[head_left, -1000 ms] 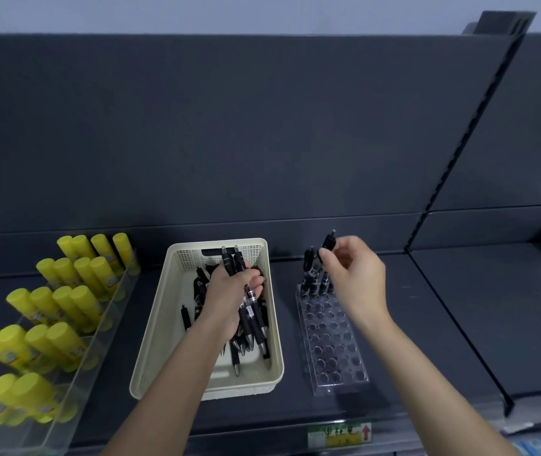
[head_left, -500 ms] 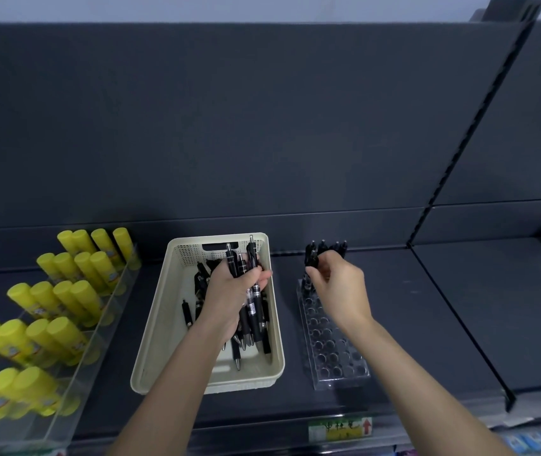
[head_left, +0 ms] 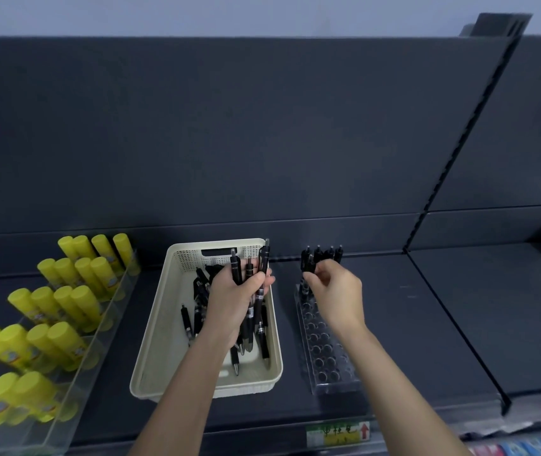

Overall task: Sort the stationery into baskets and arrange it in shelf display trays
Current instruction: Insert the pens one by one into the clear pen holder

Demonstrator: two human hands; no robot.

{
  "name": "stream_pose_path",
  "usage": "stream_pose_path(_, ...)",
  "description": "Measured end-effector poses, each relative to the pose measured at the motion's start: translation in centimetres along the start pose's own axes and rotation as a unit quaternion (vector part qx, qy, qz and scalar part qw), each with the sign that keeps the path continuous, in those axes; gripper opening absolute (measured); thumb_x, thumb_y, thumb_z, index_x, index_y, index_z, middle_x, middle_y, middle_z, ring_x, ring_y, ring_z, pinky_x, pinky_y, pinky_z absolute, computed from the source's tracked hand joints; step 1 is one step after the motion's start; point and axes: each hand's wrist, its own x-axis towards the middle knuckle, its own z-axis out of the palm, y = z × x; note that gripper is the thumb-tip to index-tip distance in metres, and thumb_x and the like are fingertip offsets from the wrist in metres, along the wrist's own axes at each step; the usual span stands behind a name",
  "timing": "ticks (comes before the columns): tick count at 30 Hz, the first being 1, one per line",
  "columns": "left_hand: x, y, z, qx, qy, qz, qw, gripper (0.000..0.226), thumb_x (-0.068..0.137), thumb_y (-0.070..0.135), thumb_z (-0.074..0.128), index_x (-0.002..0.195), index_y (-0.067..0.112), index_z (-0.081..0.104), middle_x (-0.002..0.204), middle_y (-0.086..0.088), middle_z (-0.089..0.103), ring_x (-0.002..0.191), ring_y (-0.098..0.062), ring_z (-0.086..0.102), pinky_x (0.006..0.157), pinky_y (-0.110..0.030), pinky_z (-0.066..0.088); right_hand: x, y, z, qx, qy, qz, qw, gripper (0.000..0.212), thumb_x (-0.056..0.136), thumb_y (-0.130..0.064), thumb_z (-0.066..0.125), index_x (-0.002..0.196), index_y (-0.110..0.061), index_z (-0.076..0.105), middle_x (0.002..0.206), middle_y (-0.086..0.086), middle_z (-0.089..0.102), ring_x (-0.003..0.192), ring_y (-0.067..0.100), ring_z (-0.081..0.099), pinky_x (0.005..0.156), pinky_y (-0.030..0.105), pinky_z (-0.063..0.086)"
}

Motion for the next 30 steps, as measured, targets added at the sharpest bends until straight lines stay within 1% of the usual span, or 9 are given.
stream_pose_path(3, 0.1, 0.0, 0.1, 0.007, 0.002, 0.001, 1.000, 0.015, 0.090, -0.002, 0.059, 0.098, 0.007, 0.067, 0.090, -0.005, 0.075, 0.089, -0.021, 0.073, 0.080, -0.032, 0.057, 0.0, 0.1, -0.2, -0.003, 0.008, 0.006, 1.000, 0.015, 0.088, -0.024, 0.065, 0.079, -0.013, 0.058, 0.069, -0.006, 0.061, 0.063, 0.008, 0.055, 0.052, 0.010, 0.039)
stream_pose_path(11, -0.1, 0.0, 0.3, 0.008, -0.010, -0.011, 1.000, 0.020, 0.090, -0.006, 0.056, 0.105, 0.004, 0.063, 0.095, -0.009, 0.074, 0.090, -0.020, 0.072, 0.086, -0.038, 0.056, 0.0, 0.2, -0.3, -0.032, 0.006, -0.023, 0.999, 0.019, 0.086, -0.023, 0.068, 0.075, -0.012, 0.058, 0.066, 0.002, 0.063, 0.063, 0.018, 0.057, 0.053, 0.020, 0.041)
stream_pose_path(14, -0.3, 0.3, 0.4, 0.016, -0.022, 0.001, 1.000, 0.020, 0.090, -0.007, 0.055, 0.103, 0.006, 0.063, 0.095, -0.009, 0.074, 0.089, -0.020, 0.073, 0.086, -0.039, 0.056, -0.2, 0.2, -0.5, -0.022, -0.008, -0.016, 1.000, 0.017, 0.086, -0.026, 0.068, 0.081, -0.011, 0.061, 0.072, 0.001, 0.064, 0.068, 0.017, 0.059, 0.060, 0.023, 0.046)
stream_pose_path(16, -0.5, 0.5, 0.3, 0.010, -0.030, 0.007, 0.999, 0.020, 0.090, -0.006, 0.055, 0.101, 0.008, 0.064, 0.094, -0.009, 0.075, 0.089, -0.020, 0.072, 0.085, -0.037, 0.056, -0.7, 0.0, -0.8, -0.011, 0.021, -0.023, 0.999, 0.021, 0.085, -0.031, 0.068, 0.085, -0.011, 0.063, 0.078, -0.002, 0.064, 0.074, 0.013, 0.059, 0.067, 0.025, 0.048)
stream_pose_path(19, -0.7, 1.0, 0.4, 0.014, -0.066, 0.017, 0.998, 0.023, 0.091, -0.006, 0.054, 0.104, 0.010, 0.063, 0.094, -0.006, 0.075, 0.091, -0.020, 0.072, 0.077, -0.029, 0.056, -1.3, -1.1, -1.8, 0.051, 0.075, -0.041, 0.995, 0.017, 0.084, -0.032, 0.068, 0.078, -0.018, 0.063, 0.078, -0.004, 0.063, 0.073, 0.008, 0.057, 0.067, 0.022, 0.047)
stream_pose_path(23, -0.9, 2.0, 1.9, 0.042, -0.091, 0.046, 0.994, 0.022, 0.087, -0.009, 0.057, 0.107, 0.000, 0.055, 0.092, -0.015, 0.072, 0.081, -0.022, 0.070, 0.074, -0.032, 0.054, -1.4, -3.5, -2.6, 0.186, -0.053, -0.041, 0.980, 0.009, 0.084, -0.018, 0.068, 0.077, -0.013, 0.068, 0.069, 0.000, 0.070, 0.065, 0.005, 0.062, 0.067, 0.019, 0.048)
stream_pose_path(25, -0.8, 2.4, 2.7, 0.063, -0.090, 0.063, 0.992, 0.020, 0.086, -0.007, 0.060, 0.103, 0.002, 0.055, 0.088, -0.016, 0.068, 0.077, -0.022, 0.065, 0.076, -0.037, 0.052, -1.2, -4.2, -2.7, 0.204, -0.074, -0.048, 0.975, 0.012, 0.085, -0.011, 0.066, 0.074, -0.006, 0.064, 0.065, 0.006, 0.069, 0.059, 0.007, 0.062, 0.065, 0.021, 0.047)
stream_pose_path(28, -0.8, 2.4, 3.3, 0.061, -0.089, 0.066, 0.992, 0.018, 0.088, -0.003, 0.060, 0.103, 0.005, 0.056, 0.093, -0.014, 0.070, 0.084, -0.027, 0.066, 0.083, -0.045, 0.052, -0.9, -4.1, -2.9, 0.223, -0.047, -0.038, 0.973, 0.012, 0.085, -0.011, 0.067, 0.074, -0.009, 0.063, 0.062, 0.000, 0.066, 0.057, 0.006, 0.059, 0.062, 0.025, 0.048)
stream_pose_path(30, -0.9, 2.2, 3.3, 0.019, -0.073, 0.051, 0.996, 0.014, 0.092, 0.000, 0.058, 0.104, 0.006, 0.055, 0.096, -0.014, 0.072, 0.089, -0.027, 0.069, 0.085, -0.042, 0.055, -0.7, -3.8, -3.4, 0.243, -0.011, -0.026, 0.970, 0.012, 0.085, -0.012, 0.067, 0.074, -0.013, 0.062, 0.063, -0.007, 0.061, 0.061, 0.007, 0.057, 0.065, 0.034, 0.053)
